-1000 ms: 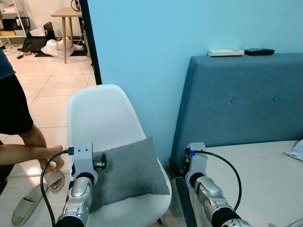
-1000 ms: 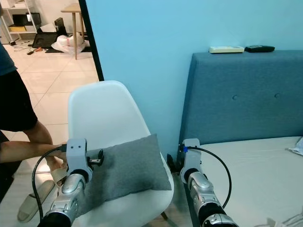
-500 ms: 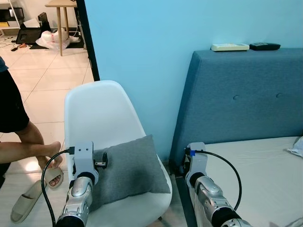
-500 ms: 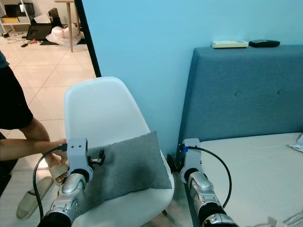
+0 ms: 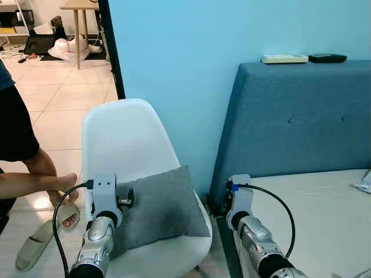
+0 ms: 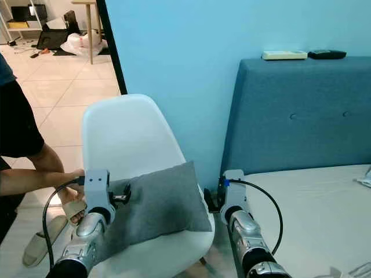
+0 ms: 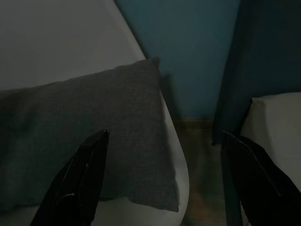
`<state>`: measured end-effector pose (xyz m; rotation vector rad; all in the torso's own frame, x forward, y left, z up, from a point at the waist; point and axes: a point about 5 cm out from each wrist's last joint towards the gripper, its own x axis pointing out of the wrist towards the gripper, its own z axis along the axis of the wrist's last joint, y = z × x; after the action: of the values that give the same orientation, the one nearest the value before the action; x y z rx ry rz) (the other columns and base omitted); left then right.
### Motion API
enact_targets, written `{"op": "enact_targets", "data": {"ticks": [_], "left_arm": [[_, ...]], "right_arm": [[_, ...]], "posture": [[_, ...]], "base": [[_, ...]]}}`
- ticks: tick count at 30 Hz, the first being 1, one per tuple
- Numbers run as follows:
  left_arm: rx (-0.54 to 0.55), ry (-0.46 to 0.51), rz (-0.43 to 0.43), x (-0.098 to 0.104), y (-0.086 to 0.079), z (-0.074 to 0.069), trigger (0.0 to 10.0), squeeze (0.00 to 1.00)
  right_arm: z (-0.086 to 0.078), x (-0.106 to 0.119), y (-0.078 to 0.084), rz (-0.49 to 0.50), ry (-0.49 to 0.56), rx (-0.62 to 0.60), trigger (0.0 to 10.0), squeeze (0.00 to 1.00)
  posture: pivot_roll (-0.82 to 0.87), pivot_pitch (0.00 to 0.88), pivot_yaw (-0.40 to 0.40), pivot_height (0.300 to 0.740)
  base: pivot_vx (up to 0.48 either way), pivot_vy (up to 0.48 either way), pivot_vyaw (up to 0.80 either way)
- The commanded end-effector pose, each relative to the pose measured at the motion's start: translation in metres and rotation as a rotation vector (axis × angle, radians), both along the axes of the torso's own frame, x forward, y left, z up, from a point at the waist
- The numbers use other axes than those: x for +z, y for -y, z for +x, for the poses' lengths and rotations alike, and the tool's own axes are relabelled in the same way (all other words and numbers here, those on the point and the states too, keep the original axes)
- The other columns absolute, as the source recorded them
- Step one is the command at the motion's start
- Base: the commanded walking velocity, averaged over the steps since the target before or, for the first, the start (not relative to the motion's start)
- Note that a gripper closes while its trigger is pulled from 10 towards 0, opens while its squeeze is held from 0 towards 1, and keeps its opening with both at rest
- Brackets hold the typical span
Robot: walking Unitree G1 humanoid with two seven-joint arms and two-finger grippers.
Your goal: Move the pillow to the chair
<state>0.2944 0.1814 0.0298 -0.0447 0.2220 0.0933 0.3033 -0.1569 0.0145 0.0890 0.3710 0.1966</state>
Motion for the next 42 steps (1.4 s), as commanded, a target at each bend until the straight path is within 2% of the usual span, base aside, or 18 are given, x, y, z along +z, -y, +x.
{"op": "enact_targets", "data": {"ticks": [1, 27, 30, 42], "left_arm": [[-0.005, -0.008, 0.000, -0.0010, 0.0010, -0.0004, 10.0, 0.00], [-0.038, 0.028, 0.056, 0.0048, 0.0026, 0.0023, 10.0, 0.00], [-0.033, 0.025, 0.073, 0.0041, 0.0026, 0.0013, 10.0, 0.00], [-0.002, 0.038, 0.033, 0.0055, -0.0009, 0.0021, 10.0, 0.00]], "right_arm": [[-0.0017, -0.0029, -0.0024, 0.005, -0.019, 0.000, 10.0, 0.00], [-0.0018, -0.0032, 0.0003, 0.006, -0.021, -0.013, 10.0, 0.00], [-0.0031, -0.0044, -0.0005, 0.008, -0.023, -0.013, 10.0, 0.00], [-0.0027, -0.0040, -0.0004, 0.008, -0.023, -0.014, 10.0, 0.00]], "posture": [[0.01, 0.039, -0.030, 0.740], [0.01, 0.040, -0.022, 0.740], [0.01, 0.039, -0.021, 0.740], [0.01, 0.040, -0.020, 0.740]], "base": [[0.000, 0.322, 0.00], [0.000, 0.000, 0.00], [0.000, -0.480, 0.00], [0.000, -0.040, 0.00]]}}
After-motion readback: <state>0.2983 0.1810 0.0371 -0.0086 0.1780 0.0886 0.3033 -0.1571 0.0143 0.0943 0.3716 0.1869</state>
